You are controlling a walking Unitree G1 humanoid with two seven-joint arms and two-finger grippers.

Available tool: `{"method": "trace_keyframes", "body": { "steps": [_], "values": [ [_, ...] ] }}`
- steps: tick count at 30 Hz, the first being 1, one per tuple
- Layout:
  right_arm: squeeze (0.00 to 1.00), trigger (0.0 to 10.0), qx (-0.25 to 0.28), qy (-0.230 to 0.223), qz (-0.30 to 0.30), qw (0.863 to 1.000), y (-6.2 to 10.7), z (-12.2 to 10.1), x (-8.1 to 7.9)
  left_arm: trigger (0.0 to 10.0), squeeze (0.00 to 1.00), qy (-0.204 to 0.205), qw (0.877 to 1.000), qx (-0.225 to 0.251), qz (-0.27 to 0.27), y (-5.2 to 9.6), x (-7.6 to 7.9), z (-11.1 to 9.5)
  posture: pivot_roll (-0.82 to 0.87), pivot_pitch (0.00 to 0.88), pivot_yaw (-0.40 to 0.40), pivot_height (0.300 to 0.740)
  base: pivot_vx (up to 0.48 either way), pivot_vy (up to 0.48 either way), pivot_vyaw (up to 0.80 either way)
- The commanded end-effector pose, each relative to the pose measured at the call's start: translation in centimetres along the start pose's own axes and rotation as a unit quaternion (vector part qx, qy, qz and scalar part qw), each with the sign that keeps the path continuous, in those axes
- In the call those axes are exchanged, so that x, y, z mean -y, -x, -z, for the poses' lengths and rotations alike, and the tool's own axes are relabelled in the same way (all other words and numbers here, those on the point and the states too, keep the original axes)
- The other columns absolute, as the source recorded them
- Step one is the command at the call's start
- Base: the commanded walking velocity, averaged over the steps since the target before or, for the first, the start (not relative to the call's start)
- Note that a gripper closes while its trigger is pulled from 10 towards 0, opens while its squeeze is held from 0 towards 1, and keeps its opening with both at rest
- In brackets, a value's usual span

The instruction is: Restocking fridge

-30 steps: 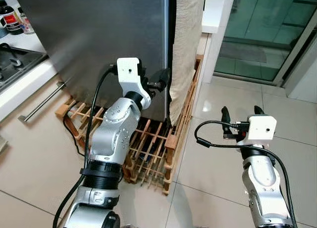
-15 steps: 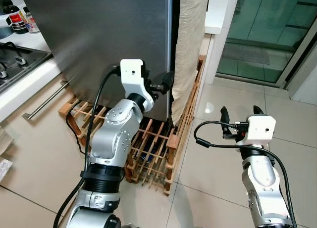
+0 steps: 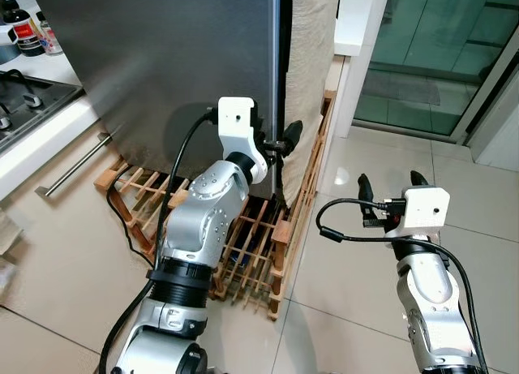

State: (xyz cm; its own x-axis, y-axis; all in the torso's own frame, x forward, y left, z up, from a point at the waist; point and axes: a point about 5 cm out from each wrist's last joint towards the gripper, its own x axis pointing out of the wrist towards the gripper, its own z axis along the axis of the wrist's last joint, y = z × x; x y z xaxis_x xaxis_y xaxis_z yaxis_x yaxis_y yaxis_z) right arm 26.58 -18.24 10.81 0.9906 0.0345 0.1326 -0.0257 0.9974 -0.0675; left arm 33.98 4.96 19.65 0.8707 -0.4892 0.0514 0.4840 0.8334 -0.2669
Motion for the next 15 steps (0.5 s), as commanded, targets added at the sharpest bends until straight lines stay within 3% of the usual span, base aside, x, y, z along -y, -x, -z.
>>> {"method": "trace_keyframes", "body": {
  "steps": [1,15],
  "values": [
    [0.0,10.0,-0.005,-0.014,-0.014,1.0,0.0,0.0,-0.3,10.0,0.0,-0.005,1.0,0.003,0.008,-0.4,0.4,-0.3,-0.1,0.0,0.058,0.74,0.0,0.0,0.0],
    [0.0,10.0,-0.009,-0.02,-0.048,0.999,0.1,0.1,-1.4,10.0,0.0,-0.003,1.0,0.016,0.014,-1.4,0.8,-1.2,-0.09,0.0,0.059,0.74,0.0,0.0,0.0]
  ]
}}
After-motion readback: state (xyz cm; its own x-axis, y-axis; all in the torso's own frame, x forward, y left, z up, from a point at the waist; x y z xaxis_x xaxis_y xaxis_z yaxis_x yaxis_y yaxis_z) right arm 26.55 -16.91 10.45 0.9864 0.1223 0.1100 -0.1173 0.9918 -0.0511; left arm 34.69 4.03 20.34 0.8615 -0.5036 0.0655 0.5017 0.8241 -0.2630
